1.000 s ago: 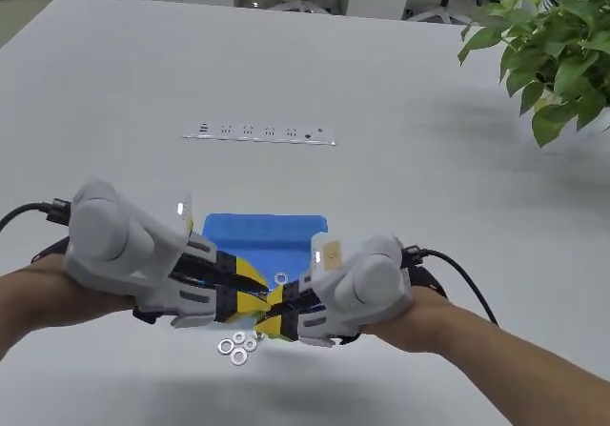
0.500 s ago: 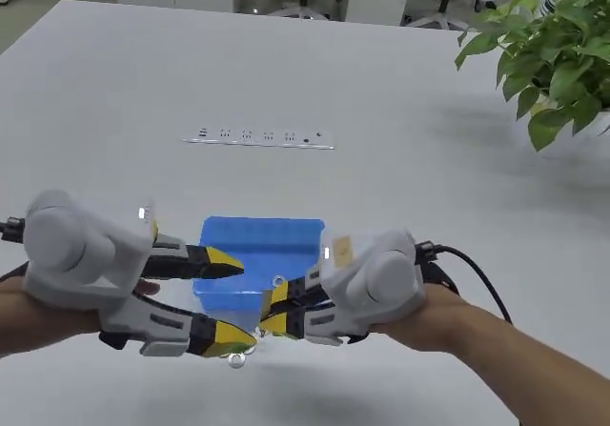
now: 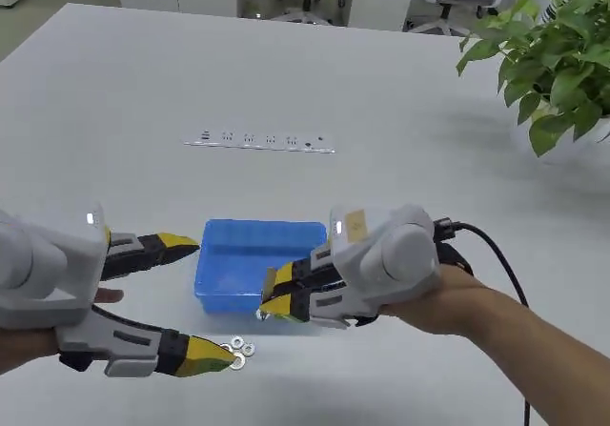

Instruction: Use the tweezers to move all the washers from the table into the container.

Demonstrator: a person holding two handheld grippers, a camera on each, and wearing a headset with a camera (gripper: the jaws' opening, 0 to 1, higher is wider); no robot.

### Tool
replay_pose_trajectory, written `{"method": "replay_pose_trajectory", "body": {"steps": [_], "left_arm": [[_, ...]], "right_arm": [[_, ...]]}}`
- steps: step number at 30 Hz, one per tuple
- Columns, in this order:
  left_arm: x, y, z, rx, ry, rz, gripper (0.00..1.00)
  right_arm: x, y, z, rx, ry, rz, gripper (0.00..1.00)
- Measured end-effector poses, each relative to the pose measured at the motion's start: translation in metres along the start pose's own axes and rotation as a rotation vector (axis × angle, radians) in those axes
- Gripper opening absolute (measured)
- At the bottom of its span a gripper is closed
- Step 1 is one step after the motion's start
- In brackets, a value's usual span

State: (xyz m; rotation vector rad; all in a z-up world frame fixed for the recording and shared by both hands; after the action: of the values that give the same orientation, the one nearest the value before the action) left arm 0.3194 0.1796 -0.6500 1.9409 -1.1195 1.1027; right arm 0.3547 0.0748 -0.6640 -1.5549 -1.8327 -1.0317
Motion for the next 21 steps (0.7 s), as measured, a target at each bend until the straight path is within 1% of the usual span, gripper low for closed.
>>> {"method": "replay_pose_trajectory", "body": {"steps": [6,9,16,21], "left_arm": [[0.002,-0.002,-0.004,0.034,0.023,-0.013,0.96],[0.003,-0.002,-0.005,0.041,0.027,-0.013,0.99],[0.005,-0.005,-0.007,0.052,0.031,-0.011,0.99],[0.005,-0.006,-0.006,0.050,0.024,-0.009,0.99]], "right_arm": [[0.008,0.012,-0.006,-0.006,-0.003,-0.018,0.07],[0.011,0.019,-0.008,-0.011,0.002,-0.023,0.08],[0.011,0.034,-0.005,-0.033,0.010,-0.024,0.08],[0.008,0.043,0.000,-0.042,0.010,-0.021,0.08]]}}
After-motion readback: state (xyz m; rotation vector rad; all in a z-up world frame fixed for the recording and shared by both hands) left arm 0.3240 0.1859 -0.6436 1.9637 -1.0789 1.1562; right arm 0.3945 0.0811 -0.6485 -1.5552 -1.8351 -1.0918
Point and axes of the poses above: the centre of the closed fingertips' face, and the gripper's own axes: z roughly forward along the fingers, y roughly to its right, x roughly out of its top, the point moved 5 cm from there along -z, roughly backward along the fingers, and after that the axes turned 7 degrees about -x, right-handed, at the moved point
